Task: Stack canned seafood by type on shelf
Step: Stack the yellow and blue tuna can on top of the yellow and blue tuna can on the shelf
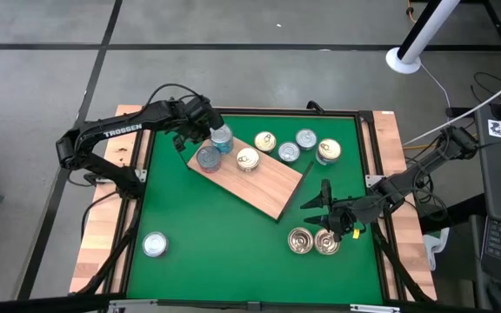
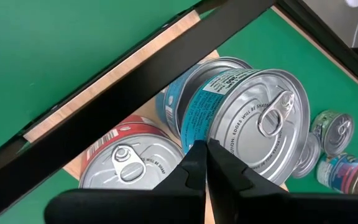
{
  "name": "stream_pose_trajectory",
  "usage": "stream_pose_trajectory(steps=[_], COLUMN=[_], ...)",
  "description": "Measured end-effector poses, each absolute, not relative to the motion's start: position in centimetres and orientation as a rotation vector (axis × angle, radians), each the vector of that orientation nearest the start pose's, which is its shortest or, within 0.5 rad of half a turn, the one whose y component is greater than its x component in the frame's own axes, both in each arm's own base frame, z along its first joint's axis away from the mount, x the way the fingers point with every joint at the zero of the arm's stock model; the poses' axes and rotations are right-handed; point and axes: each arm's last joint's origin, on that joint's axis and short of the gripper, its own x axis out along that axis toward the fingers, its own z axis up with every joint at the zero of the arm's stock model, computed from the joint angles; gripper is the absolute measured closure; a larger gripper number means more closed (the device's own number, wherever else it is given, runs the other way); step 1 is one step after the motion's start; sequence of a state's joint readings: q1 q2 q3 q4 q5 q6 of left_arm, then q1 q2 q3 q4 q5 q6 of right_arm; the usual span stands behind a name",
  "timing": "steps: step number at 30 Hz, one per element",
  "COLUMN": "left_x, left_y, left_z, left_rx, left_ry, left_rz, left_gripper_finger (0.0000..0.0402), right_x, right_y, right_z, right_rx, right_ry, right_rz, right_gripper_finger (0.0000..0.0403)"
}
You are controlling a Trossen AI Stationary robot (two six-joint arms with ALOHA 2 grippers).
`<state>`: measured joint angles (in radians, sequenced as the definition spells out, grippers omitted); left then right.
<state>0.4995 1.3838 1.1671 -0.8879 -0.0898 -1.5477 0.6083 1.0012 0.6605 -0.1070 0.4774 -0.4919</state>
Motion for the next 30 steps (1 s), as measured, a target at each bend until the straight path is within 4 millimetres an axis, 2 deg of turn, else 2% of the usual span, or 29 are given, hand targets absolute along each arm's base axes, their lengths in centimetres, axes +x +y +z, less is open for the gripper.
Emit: stream_pose_trajectory(steps=[30], left_x=[22.88], left_y=[13.67], left_z=[28.26], left_rx=[-1.559], left_ry=[0.433], left_rz=[1.329], left_gripper_finger=[0.0393], right_x=[18.22], right_y=[11.07], right_z=[25.99], right_rx=[-0.717], right_ry=[0.348], right_rz=[0.223], right_gripper_finger=[0.0191])
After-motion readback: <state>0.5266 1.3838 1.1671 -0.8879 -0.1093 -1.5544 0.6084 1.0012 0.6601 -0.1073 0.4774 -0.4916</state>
